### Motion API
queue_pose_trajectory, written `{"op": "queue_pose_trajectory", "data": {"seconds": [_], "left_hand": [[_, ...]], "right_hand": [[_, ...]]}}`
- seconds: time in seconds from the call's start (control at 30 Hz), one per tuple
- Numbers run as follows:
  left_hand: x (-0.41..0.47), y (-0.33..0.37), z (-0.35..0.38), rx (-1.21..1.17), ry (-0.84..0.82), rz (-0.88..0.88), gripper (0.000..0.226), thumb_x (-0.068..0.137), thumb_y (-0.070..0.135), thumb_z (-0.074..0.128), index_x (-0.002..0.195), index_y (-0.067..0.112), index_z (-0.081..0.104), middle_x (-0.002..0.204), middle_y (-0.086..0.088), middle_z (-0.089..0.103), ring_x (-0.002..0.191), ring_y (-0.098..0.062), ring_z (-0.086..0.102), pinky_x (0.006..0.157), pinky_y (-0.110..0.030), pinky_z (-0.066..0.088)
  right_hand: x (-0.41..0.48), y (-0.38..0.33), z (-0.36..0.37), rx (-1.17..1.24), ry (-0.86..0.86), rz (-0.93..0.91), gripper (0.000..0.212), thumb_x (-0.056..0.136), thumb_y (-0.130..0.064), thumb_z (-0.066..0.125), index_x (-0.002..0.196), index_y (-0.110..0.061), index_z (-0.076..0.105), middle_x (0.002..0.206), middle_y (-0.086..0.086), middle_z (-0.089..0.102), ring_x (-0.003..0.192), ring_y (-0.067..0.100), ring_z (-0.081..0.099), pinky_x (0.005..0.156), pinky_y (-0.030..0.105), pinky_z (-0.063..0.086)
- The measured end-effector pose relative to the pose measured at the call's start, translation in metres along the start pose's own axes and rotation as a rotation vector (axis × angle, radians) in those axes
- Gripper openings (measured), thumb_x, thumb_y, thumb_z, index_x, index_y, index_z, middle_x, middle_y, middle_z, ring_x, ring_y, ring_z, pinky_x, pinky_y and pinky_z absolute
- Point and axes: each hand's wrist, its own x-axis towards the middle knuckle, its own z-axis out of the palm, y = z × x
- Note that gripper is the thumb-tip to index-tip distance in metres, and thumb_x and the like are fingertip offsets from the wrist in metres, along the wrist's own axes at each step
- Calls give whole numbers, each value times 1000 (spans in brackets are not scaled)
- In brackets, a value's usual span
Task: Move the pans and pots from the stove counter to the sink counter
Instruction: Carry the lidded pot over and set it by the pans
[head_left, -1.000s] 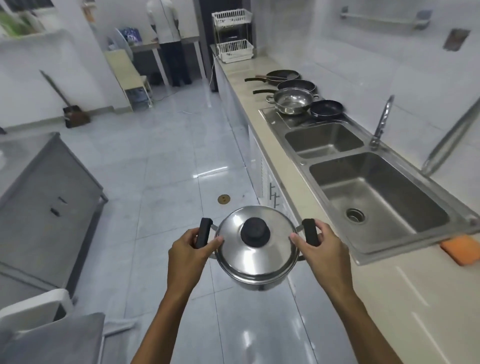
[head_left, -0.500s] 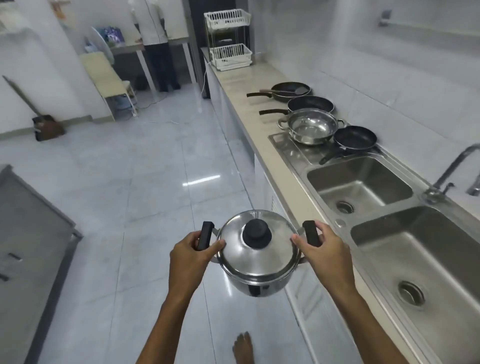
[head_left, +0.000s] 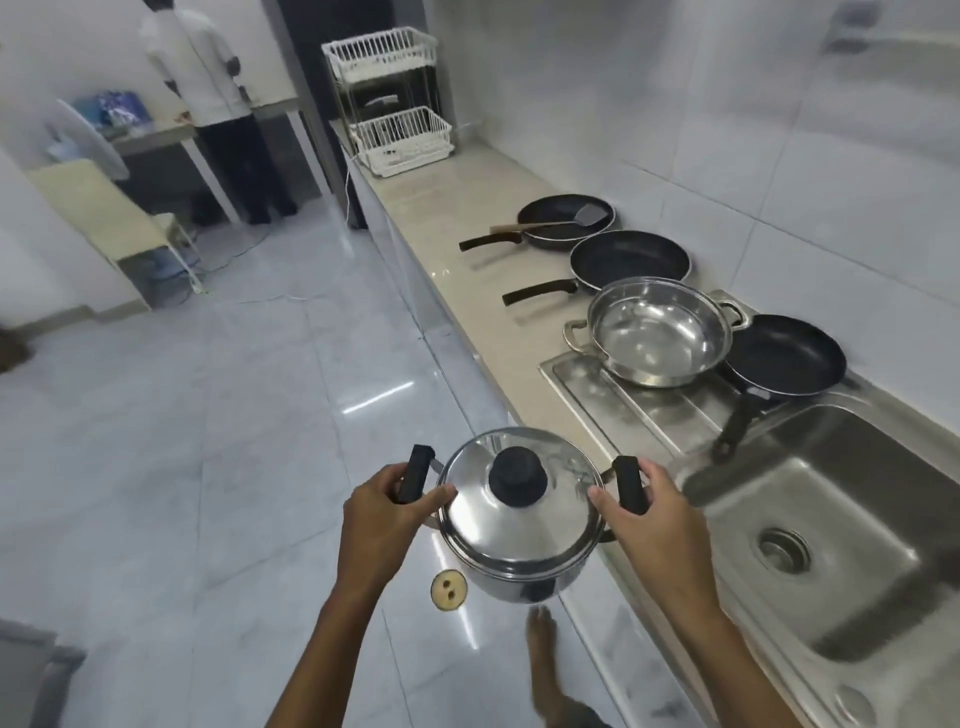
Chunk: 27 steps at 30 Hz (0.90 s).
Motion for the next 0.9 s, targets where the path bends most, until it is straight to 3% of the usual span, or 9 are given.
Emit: {"op": "queue_pose_trajectory", "data": {"seconds": [0.1, 0.23, 0.37, 0.5, 0.63, 0.77, 0.9], "left_hand": [[85, -3, 16, 32, -27, -43, 41, 68, 53, 85, 98, 29, 70, 80, 9, 70, 72, -12, 66, 61, -18, 48], [202, 7, 21, 83, -56, -72, 42, 70, 53, 85, 99, 26, 72, 79, 6, 72, 71, -15, 68, 59, -16, 48], [300, 17, 17, 102, -42, -95, 37, 68, 51, 88, 94, 29, 74, 76, 6, 74, 71, -13, 68, 62, -22, 50], [394, 24, 14, 118, -29, -85, 37, 67, 52, 88, 93, 30, 74, 79, 17, 74, 73, -6, 68, 60, -20, 48], [492, 23, 22, 189, -46, -26, 36, 71, 51, 85, 93, 25, 73, 75, 9, 72, 69, 3, 64, 52, -8, 40], [595, 22, 47, 235, -138, 41, 43, 75, 52, 82, 99, 18, 71, 81, 8, 71, 69, -6, 64, 55, -11, 39], [673, 29, 76, 287, -259, 85, 45, 76, 52, 81, 99, 17, 66, 79, 10, 65, 69, -5, 62, 55, -12, 38]], "right_hand": [[76, -17, 38, -16, -32, 33, 61, 81, -54, 73, 131, -26, 54, 87, -8, 72, 80, 14, 68, 73, 32, 54], [174, -54, 82, -18, -25, 55, 70, 81, -51, 73, 141, -25, 47, 101, -6, 70, 87, 13, 62, 76, 27, 46], [257, -92, 115, 15, -73, 38, 73, 82, -48, 74, 143, -21, 44, 121, -1, 68, 108, 21, 65, 91, 42, 55], [340, -126, 157, -11, -65, 25, 66, 80, -49, 75, 135, -22, 51, 108, 1, 74, 100, 24, 69, 86, 43, 56], [415, -139, 204, -15, 20, 41, 77, 80, -52, 74, 143, -19, 47, 123, 4, 71, 113, 27, 65, 90, 30, 48], [482, -147, 247, -1, 116, 107, 76, 79, -52, 75, 143, -21, 46, 123, 4, 71, 111, 26, 65, 88, 28, 47], [533, -156, 269, -21, 231, 212, 78, 79, -46, 77, 145, -23, 43, 126, 5, 69, 112, 29, 63, 86, 27, 45]]}}
